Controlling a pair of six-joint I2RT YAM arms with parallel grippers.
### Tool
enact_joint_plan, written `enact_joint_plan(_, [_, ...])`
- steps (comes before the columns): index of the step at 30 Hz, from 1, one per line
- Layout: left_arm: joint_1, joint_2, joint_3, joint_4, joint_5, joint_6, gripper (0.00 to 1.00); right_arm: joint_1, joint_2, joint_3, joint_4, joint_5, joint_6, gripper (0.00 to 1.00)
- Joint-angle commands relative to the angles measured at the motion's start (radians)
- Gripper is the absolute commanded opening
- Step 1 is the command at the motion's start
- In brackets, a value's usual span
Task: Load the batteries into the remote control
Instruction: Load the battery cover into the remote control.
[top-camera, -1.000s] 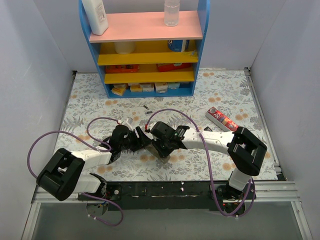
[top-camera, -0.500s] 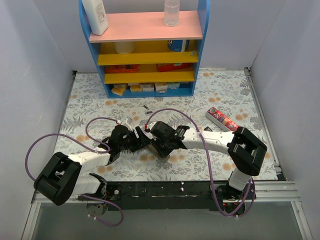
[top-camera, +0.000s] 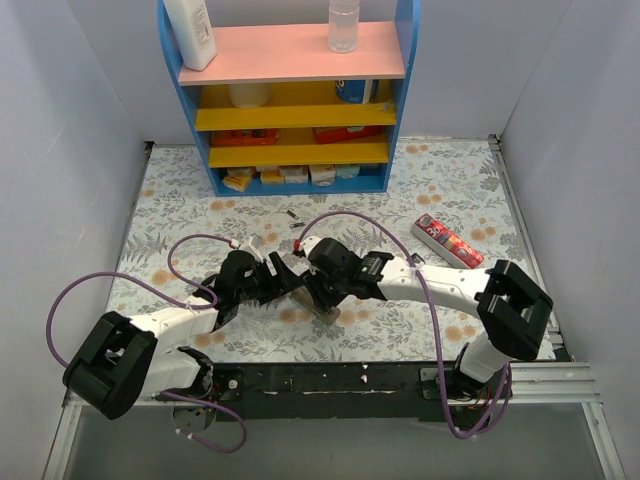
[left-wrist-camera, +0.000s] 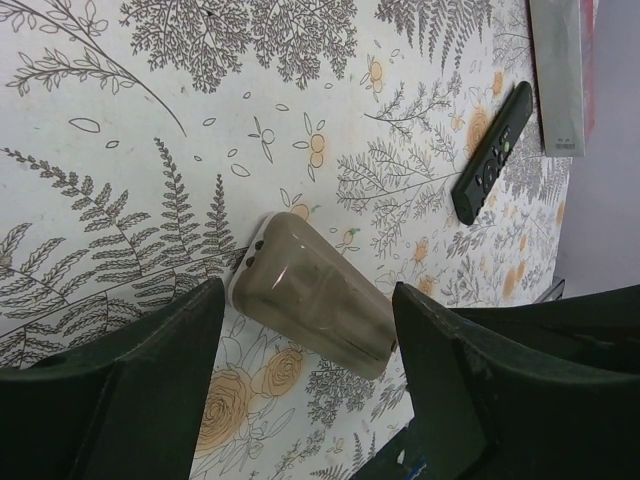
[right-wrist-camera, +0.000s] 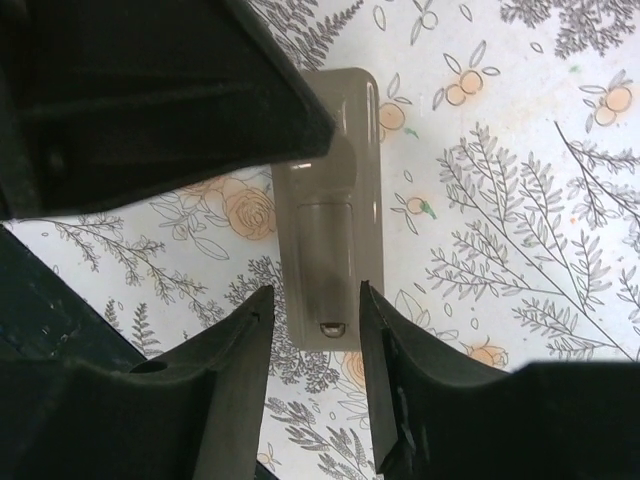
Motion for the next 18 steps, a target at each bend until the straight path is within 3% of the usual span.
enact_joint_plan(1, [-0.002,-0.021,0.023,-0.020,-0.024,0.021,0.68,-0.024,-0.076,-0.063,0.064,-0.003,0.027,0.45])
enact_joint_plan(18, [-0.002,-0.018,0.022,-0.028,-0.035,0.015,0.68,-0.031,-0.001,-0.184,0.120,-0.017,0.019,0.42])
